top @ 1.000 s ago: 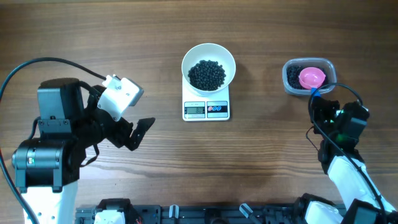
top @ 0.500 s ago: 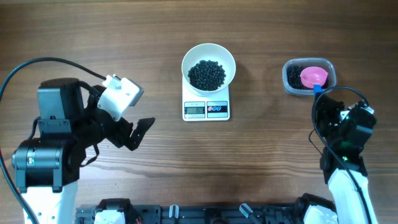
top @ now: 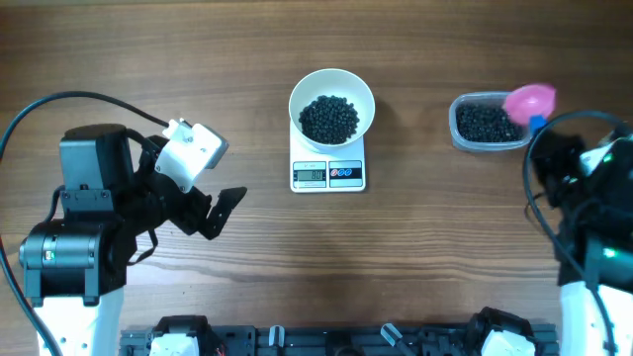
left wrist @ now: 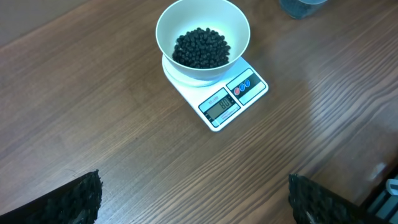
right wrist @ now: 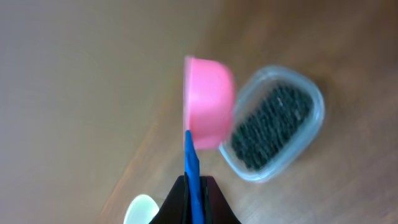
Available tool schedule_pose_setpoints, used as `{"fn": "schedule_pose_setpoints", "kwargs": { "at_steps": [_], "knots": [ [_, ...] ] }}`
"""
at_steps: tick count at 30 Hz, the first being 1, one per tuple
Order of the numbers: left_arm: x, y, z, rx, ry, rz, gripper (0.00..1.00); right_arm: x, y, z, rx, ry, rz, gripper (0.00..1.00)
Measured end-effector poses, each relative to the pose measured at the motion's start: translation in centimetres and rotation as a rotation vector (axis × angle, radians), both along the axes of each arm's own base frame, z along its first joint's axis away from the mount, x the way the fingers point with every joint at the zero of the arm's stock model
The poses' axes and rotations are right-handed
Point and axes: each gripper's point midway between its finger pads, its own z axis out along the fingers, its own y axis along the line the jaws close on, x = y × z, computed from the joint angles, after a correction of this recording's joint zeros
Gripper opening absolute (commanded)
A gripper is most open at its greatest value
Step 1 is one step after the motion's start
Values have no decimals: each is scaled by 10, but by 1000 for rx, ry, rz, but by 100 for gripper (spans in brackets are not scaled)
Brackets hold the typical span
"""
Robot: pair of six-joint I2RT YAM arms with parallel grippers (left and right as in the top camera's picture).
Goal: Scoop item into bowl and weigh 150g on scale
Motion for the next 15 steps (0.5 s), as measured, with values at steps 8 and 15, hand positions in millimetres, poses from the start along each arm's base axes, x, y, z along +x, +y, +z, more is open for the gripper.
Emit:
{"fn": "schedule_pose_setpoints", "kwargs": {
  "at_steps": [8, 15],
  "knots": [
    [0, 0, 0, 0, 0, 0, 100, 21, -14, 31, -189, 115, 93, 5],
    [0, 0, 0, 0, 0, 0, 100, 43, -21, 13, -289, 265, 195, 5]
  ]
}}
